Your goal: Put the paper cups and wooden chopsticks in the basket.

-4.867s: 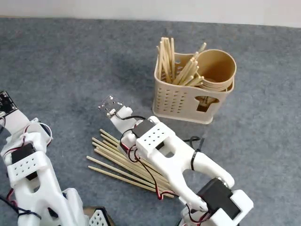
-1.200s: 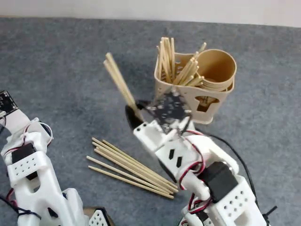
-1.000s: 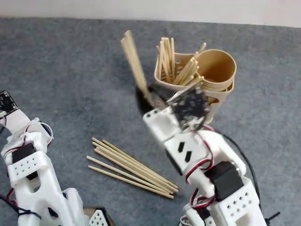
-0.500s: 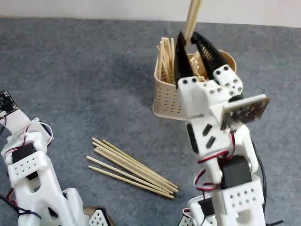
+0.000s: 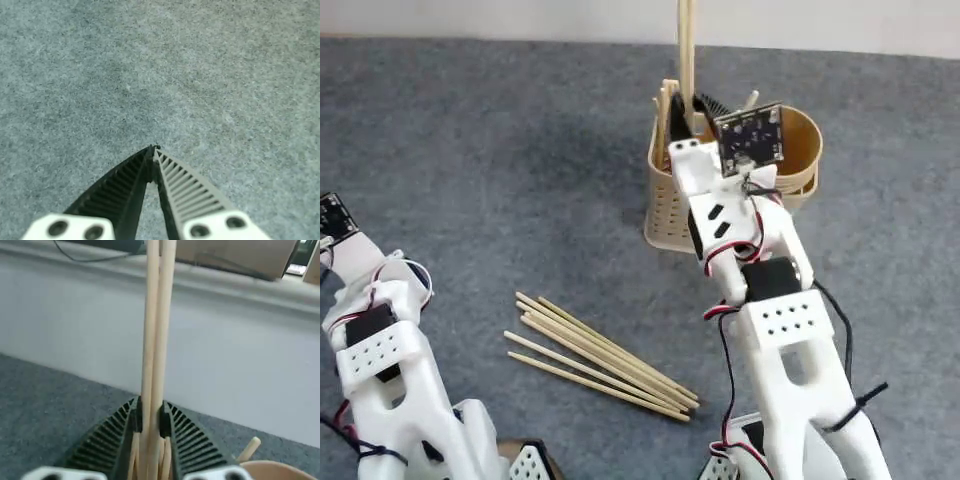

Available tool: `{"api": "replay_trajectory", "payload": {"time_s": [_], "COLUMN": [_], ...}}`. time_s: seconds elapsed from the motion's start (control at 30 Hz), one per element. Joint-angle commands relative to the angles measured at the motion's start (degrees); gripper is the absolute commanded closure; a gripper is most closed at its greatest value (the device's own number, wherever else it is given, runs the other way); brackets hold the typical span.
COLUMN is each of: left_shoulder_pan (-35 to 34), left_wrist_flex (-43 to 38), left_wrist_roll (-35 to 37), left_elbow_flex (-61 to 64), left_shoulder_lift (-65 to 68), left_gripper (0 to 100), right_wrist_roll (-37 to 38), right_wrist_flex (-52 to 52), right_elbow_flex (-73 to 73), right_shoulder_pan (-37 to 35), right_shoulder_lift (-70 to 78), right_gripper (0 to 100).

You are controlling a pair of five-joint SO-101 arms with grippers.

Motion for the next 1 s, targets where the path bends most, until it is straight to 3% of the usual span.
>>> {"api": "replay_trajectory", "payload": {"time_s": [0.0, 0.13, 0.33, 0.63, 0.97], "left_shoulder_pan": [1.2, 1.2, 1.2, 1.2, 1.2], "left_wrist_flex": [-1.1, -1.1, -1.1, -1.1, -1.0], "left_wrist_roll": [-0.2, -0.2, -0.2, -0.2, -0.2], "left_elbow_flex": [-0.5, -0.5, -0.5, -0.5, -0.5], "left_shoulder_lift": [-1.0, -1.0, -1.0, -1.0, -1.0], "left_gripper": [99, 99, 99, 99, 99], "right_wrist_roll": [-0.6, -0.6, -0.6, -0.6, -0.2], "right_wrist_flex": [-1.3, -0.8, -0.5, 16.7, 33.6], "right_elbow_flex": [-0.6, -0.4, -0.4, -1.1, -1.1], "right_shoulder_pan": [0.7, 0.7, 0.7, 0.0, -8.5], "right_shoulder_lift": [-0.6, -0.6, -3.4, -12.0, -12.6], "right_gripper": [97.1, 86.9, 86.8, 86.8, 86.8]}}
